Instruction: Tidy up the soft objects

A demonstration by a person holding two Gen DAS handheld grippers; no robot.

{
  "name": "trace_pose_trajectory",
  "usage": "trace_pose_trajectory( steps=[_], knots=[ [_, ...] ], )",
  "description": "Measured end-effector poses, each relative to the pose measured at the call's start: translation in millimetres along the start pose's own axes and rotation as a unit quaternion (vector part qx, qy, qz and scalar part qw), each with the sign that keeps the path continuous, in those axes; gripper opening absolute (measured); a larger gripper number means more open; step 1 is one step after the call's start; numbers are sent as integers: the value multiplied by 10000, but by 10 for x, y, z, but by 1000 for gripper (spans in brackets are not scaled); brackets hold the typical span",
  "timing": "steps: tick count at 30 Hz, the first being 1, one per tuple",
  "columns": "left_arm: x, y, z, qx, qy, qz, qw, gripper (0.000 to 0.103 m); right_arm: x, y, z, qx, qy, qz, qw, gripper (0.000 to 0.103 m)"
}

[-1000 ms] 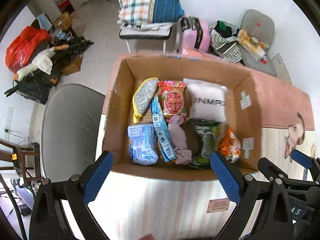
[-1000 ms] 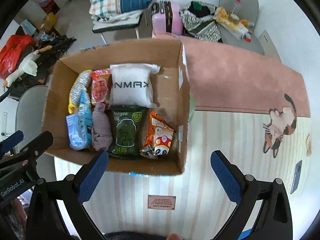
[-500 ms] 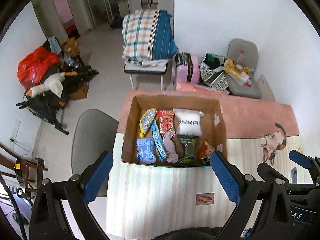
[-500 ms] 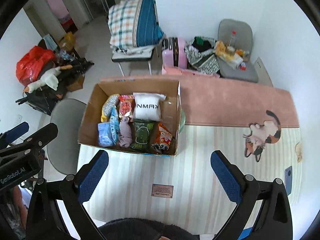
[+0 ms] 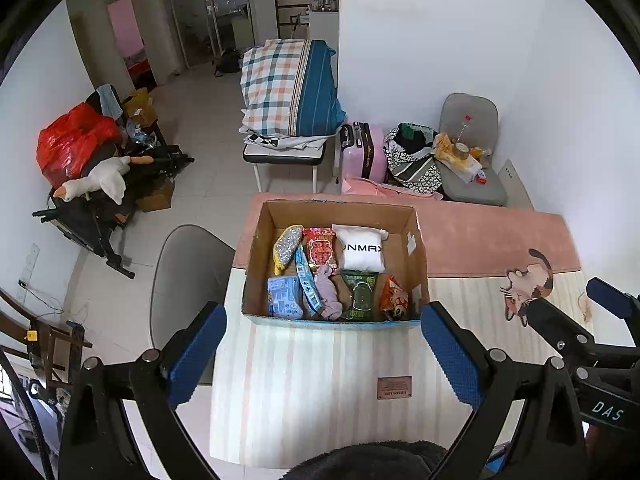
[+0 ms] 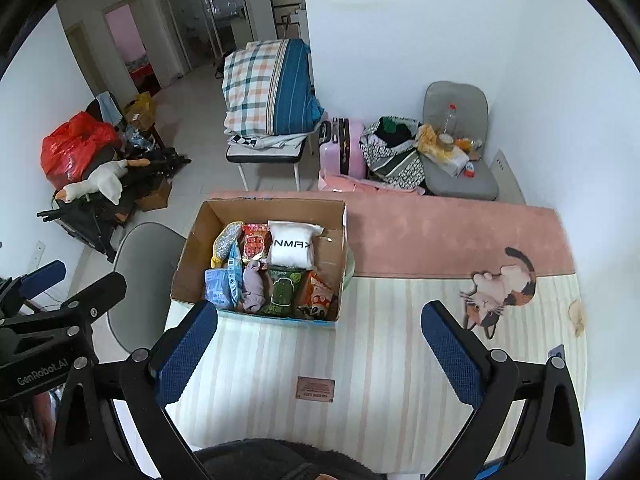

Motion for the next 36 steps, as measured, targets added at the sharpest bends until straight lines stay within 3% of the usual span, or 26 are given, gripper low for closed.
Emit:
trace_pose_trajectory(
  steps=[7,15,25,36],
  knots=[
    [43,11,0,-53,-61,101,9999,100,1,-68,19,-2,-114,-208,9997,103],
    [248,82,-7,-97,-105,327,9994,103,269,-167,51,69,-127,-483,9987,103],
    [399,159,-65,-168,-2,402,9990,103,571,-137,0,43,52,-517,9986,103],
    [417,161,-87,-153,60,389,9991,103,619,-107,-47,-14,123,-478,9988,103]
  ],
)
Point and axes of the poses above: each gripper's, at about its wrist camera, not at the fingertips, and x roughly the way its jaws point, y to its left, z to its top, the point moved 7 cm from there along x, roughly the way its jaws point
